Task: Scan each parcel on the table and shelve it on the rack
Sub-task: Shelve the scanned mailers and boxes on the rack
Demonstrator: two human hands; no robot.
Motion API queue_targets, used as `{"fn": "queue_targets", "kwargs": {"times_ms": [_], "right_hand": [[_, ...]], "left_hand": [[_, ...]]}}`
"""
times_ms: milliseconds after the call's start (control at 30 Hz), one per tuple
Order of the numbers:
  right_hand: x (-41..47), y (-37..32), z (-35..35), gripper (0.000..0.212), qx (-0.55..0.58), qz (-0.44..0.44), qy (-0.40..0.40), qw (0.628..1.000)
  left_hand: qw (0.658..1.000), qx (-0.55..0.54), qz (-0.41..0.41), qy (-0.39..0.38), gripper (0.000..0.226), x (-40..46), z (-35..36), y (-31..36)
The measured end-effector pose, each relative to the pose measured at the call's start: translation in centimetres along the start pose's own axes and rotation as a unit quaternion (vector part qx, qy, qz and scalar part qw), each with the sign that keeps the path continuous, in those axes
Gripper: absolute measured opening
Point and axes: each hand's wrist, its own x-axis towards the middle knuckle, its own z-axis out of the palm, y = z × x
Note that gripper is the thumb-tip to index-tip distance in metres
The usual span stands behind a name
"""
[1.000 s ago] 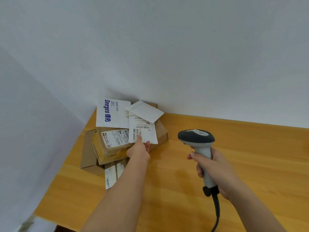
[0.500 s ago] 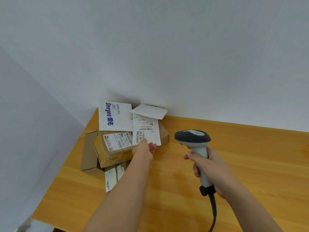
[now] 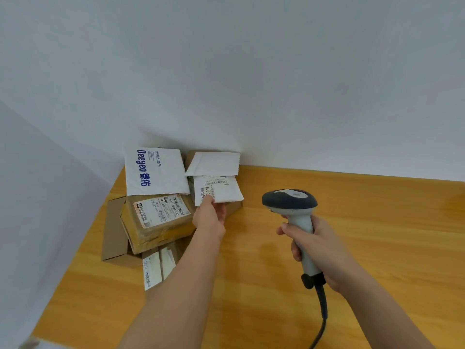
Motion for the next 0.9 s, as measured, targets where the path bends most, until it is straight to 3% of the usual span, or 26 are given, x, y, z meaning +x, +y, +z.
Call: {"fn": "queue_targets", "kwargs": {"times_ms": [267, 500, 733, 833, 900], "right_hand": [[0.4, -1.2, 0.8, 0.014, 0.046, -0.007, 0.022, 0.999], [1.0, -1.3, 3.1, 0.036, 0.099, -0.037, 0.120, 0.987], [0.5, 0.2, 3.6, 0.058, 0.114, -0.062, 0.152, 0.980], [0.1, 0.5, 3.3, 0.062, 0.098, -0.052, 0.164, 0.980], [-0.1, 0.6, 3.1, 0.064, 0.077, -0.037, 0.163, 0.983]], "left_hand": [[0.989, -0.024, -0.048, -0.141, 0.031, -2.4, -1.0, 1.4], [0.960, 0.092, -0.114, -0.238, 0.046, -4.4, -3.4, 2.4], [0.887, 0.238, -0.137, -0.370, 0.050, -6.5, -5.4, 3.0], [0.842, 0.361, -0.109, -0.386, 0.041, -7.1, -5.9, 3.5], [0.831, 0.400, -0.098, -0.374, 0.037, -7.2, -6.1, 3.5]]}}
